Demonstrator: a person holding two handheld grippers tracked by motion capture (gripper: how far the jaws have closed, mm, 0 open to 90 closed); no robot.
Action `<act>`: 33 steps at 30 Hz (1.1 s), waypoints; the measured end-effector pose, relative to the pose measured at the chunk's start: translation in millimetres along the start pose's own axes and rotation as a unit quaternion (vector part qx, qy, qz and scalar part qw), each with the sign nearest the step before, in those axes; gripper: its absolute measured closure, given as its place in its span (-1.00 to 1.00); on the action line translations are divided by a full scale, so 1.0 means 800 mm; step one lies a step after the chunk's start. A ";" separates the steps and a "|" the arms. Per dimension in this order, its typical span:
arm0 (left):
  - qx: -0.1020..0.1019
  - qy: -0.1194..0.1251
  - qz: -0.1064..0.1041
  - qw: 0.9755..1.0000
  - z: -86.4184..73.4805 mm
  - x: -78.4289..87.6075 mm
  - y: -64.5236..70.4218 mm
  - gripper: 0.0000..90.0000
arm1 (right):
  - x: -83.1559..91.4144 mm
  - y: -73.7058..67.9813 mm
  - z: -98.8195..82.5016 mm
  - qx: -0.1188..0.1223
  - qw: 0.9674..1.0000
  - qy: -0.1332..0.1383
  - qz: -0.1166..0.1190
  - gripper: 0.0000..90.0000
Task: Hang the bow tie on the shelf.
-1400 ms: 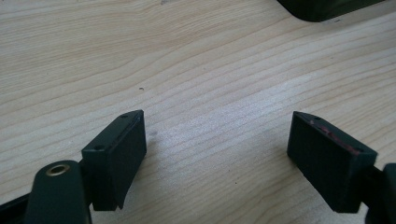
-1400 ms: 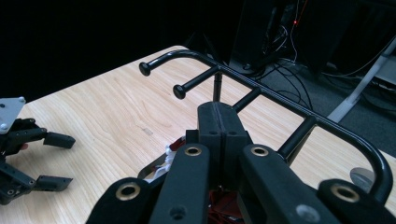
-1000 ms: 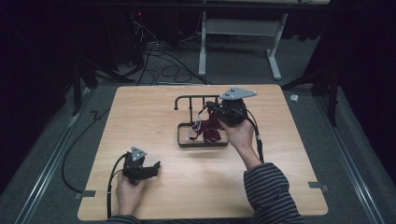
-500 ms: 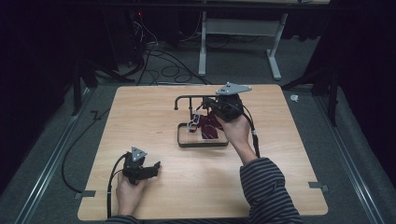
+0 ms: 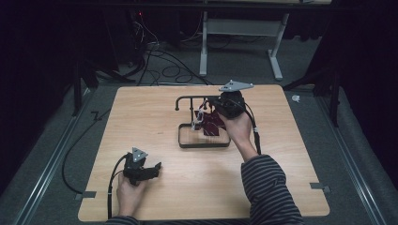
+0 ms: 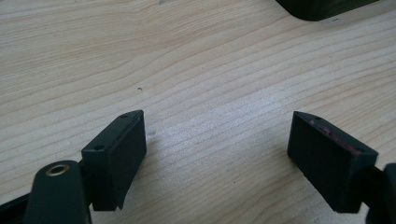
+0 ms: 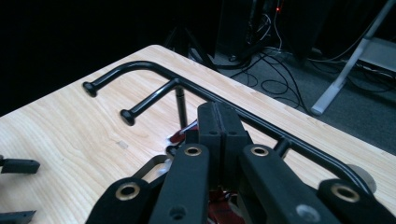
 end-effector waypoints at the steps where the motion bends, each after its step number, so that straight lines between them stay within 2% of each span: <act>1: 0.000 0.000 0.000 1.000 0.000 0.000 0.000 -0.56 | -0.001 0.001 0.000 -0.003 1.000 0.000 -0.001 1.00; 9: 0.000 0.001 0.000 1.000 0.000 0.000 0.000 -0.56 | -0.005 0.001 -0.005 -0.004 1.000 -0.014 -0.003 1.00; 13: 0.000 0.001 0.000 1.000 0.000 0.000 0.000 -0.56 | -0.005 0.002 -0.008 -0.013 1.000 -0.020 0.011 0.99; 20: 0.000 0.001 0.000 1.000 0.000 0.000 0.000 -0.56 | -0.003 0.003 -0.008 -0.012 1.000 -0.018 0.015 0.97; 23: 0.001 0.001 0.000 1.000 0.000 0.000 0.000 -0.56 | 0.002 0.003 -0.006 -0.013 1.000 -0.014 0.018 0.91; 26: 0.000 0.001 0.000 1.000 0.001 -0.001 0.000 -0.56 | 0.007 0.004 -0.006 -0.021 0.999 -0.013 0.035 0.81; 28: 0.000 0.001 0.000 1.000 0.000 0.000 0.000 -0.55 | 0.011 0.008 -0.009 -0.026 0.999 -0.019 0.037 0.76; 33: 0.001 0.001 0.000 1.000 0.001 -0.001 0.000 -0.55 | 0.023 0.015 -0.009 -0.033 0.999 -0.014 0.042 0.70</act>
Point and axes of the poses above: each handheld gripper's, and its own axes: x roughly backward along the jaws, z roughly out of its top, y roughly to its right, the point moved 9 cm from there along -x, roughly forward along the jaws, and after that the axes turned 3 degrees about -x, right-handed, at the moved point
